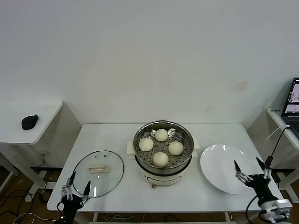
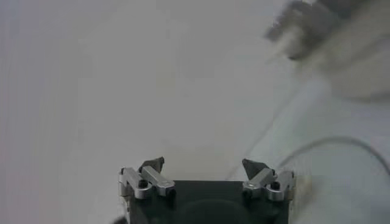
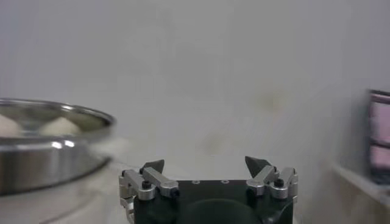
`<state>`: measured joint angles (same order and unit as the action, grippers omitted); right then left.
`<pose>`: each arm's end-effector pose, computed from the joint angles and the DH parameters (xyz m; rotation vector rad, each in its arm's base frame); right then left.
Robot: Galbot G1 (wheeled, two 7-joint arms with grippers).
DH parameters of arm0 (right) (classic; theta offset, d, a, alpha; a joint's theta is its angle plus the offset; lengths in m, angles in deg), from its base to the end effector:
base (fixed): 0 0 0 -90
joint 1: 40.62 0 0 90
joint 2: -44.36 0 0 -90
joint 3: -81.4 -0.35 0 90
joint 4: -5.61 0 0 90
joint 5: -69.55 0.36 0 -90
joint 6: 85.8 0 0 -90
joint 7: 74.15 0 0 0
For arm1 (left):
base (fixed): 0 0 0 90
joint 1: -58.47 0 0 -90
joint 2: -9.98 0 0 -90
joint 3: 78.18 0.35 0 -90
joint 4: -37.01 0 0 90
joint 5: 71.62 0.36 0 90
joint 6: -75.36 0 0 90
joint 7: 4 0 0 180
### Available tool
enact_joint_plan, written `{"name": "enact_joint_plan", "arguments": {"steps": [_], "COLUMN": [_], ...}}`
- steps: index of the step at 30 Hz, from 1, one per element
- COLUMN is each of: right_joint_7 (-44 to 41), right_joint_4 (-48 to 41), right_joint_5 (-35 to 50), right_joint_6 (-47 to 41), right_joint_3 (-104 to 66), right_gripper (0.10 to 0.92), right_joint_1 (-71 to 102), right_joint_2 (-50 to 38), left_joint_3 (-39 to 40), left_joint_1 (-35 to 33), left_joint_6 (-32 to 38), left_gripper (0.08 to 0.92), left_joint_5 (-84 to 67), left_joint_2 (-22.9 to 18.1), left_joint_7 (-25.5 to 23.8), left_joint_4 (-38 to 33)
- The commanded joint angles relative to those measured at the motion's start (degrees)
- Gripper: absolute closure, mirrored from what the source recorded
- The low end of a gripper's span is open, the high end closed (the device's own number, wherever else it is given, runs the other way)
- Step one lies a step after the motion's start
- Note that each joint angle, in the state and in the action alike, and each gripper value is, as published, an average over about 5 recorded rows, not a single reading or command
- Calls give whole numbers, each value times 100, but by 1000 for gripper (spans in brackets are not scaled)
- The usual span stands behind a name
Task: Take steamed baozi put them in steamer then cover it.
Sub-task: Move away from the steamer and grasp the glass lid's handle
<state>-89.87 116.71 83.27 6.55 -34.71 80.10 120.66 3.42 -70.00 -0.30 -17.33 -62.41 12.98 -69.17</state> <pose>0.1678 -0.1958 -0.3081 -0.0573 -3.0743 0.2651 0.1292 0.1237 -0.3871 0.1253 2.5119 1.7877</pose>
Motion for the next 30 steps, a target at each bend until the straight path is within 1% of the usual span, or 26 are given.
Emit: {"name": "enact_joint_plan", "arguments": {"steps": [1, 7, 13, 23, 30], "right_joint_7": [228, 222, 219, 231, 217], "right_joint_4": [-32, 40, 23, -25, -72], "right_joint_5": [-214, -293, -341, -435, -464], "right_joint_6": [30, 63, 109, 155, 172], "right_joint_3": [-694, -732, -779, -764, -766], "right_gripper": [203, 203, 203, 203, 203], "right_joint_1": [262, 341, 386, 411, 432], "right_joint_2": [650, 799, 925, 1054, 1057], "left_joint_3": [102, 338, 530, 729, 872], "left_joint_1": [633, 1333, 1764, 2282, 2562], "left_joint_6": [111, -3, -54, -151, -226], "left_gripper": [177, 177, 177, 177, 177], "left_joint_5": [1923, 1904, 1876, 1886, 1850], "left_joint_2": [435, 637, 740, 791, 833], "left_joint_7": [-89, -226, -305, -374, -520], "left_joint_4": [700, 1325, 1658, 1937, 2111]}}
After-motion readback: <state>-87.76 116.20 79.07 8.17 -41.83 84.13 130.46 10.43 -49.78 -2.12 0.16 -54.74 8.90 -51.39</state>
